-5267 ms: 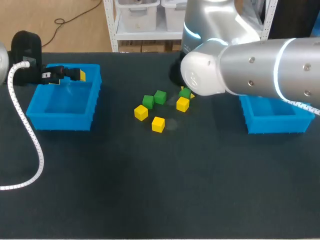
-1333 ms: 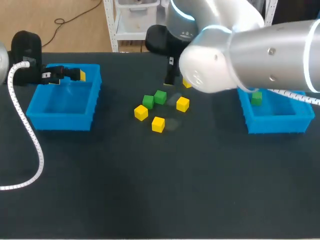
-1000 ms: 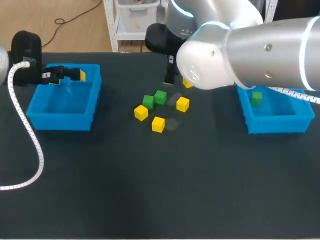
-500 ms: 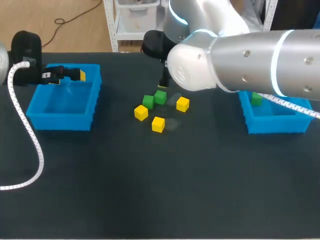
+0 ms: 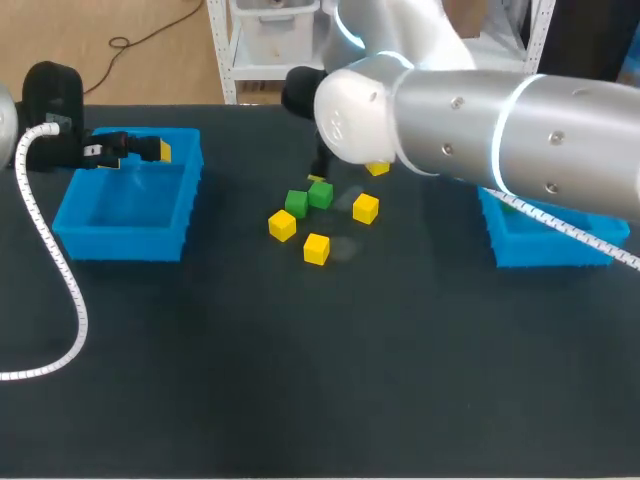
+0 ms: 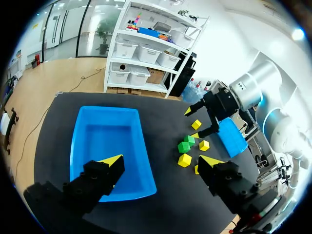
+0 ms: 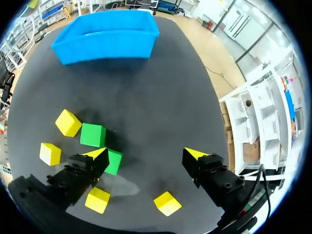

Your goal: Put the green cubes in the right bin and the yellow cubes in the left bin.

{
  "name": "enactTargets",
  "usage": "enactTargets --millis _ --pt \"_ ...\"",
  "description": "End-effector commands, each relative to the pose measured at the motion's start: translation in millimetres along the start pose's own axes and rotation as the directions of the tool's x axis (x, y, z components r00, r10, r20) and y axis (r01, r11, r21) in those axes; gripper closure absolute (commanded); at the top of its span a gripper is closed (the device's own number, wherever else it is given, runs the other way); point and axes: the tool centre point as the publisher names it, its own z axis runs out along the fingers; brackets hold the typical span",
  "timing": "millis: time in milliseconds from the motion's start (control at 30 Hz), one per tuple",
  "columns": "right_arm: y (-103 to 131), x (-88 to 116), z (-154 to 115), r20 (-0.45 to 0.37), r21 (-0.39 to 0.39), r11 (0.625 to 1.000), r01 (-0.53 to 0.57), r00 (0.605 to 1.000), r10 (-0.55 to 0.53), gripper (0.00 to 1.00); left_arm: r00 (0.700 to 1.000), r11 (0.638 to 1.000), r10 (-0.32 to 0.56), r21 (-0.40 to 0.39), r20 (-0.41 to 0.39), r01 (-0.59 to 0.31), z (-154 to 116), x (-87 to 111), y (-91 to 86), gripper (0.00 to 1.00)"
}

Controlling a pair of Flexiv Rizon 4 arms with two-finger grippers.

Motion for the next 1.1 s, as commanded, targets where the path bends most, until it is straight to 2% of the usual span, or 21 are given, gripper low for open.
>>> enactTargets --millis 33,433,767,1100 --pt "15.5 1.2 -9.9 0.001 0.021 1.000 -0.016 1.000 0.016 0.00 1.000 1.000 0.002 0.010 0.007 -0.002 -0.2 1.4 1.9 0.00" --pt "43.0 4.1 2.7 0.032 0.020 0.998 -0.060 0.998 0.060 0.00 1.000 1.000 0.002 0.010 0.007 -0.002 -0.2 1.4 1.9 0.00" --pt "48.2 10.0 3.5 0.023 0.026 0.997 -0.077 0.997 0.076 0.00 1.000 1.000 0.002 0.010 0.007 -0.002 -0.2 1.4 1.9 0.00" --pt "46.9 16.8 17.4 0.020 0.015 0.996 -0.093 0.995 0.093 0.00 1.000 1.000 0.002 0.010 0.007 -0.002 -0.2 1.4 1.9 0.00"
